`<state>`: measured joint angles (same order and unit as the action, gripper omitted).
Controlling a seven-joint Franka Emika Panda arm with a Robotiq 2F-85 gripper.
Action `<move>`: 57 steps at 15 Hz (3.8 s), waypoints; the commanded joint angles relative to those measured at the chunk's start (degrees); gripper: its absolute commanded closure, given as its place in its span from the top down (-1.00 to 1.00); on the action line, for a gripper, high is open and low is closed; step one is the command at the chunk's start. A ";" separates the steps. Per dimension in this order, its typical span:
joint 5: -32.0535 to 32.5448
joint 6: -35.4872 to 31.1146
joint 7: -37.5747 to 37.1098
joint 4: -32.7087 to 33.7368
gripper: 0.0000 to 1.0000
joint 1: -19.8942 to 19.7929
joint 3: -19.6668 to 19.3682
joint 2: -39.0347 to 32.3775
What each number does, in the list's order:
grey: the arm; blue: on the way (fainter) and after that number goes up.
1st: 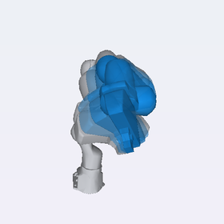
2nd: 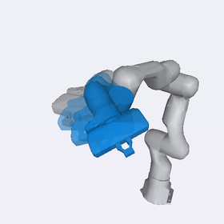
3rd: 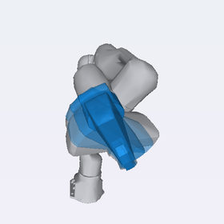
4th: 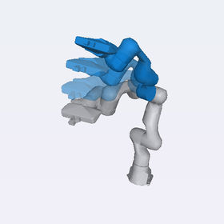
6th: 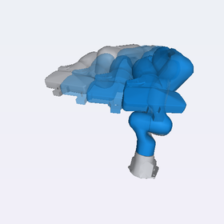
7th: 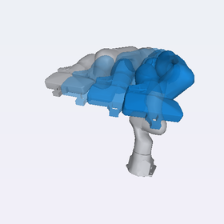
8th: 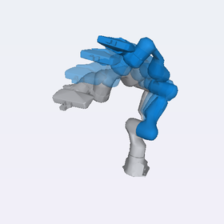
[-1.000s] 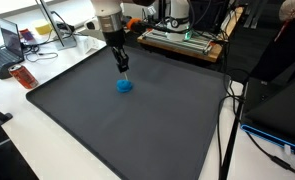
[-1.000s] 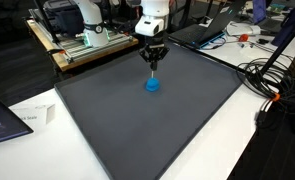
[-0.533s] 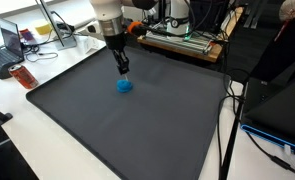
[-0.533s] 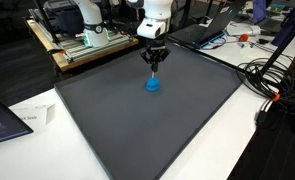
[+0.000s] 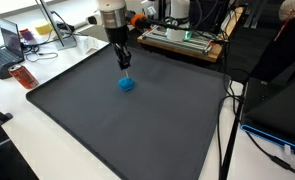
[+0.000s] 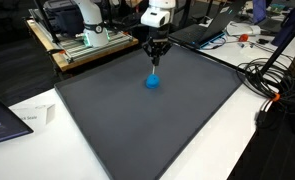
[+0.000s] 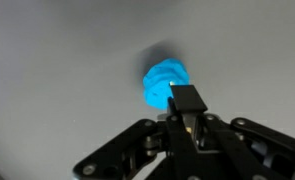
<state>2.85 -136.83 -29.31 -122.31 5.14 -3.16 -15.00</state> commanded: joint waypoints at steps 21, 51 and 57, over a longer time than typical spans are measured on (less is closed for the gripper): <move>17.82 21.93 -17.99 12.27 -0.94 7.15 4.91 0.03; 34.91 48.86 -19.20 52.82 -0.94 18.43 3.09 -37.01; 28.83 48.32 -11.95 56.64 -0.94 14.56 3.33 -36.51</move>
<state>35.98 -89.50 -45.67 -69.00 21.75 -0.01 -51.02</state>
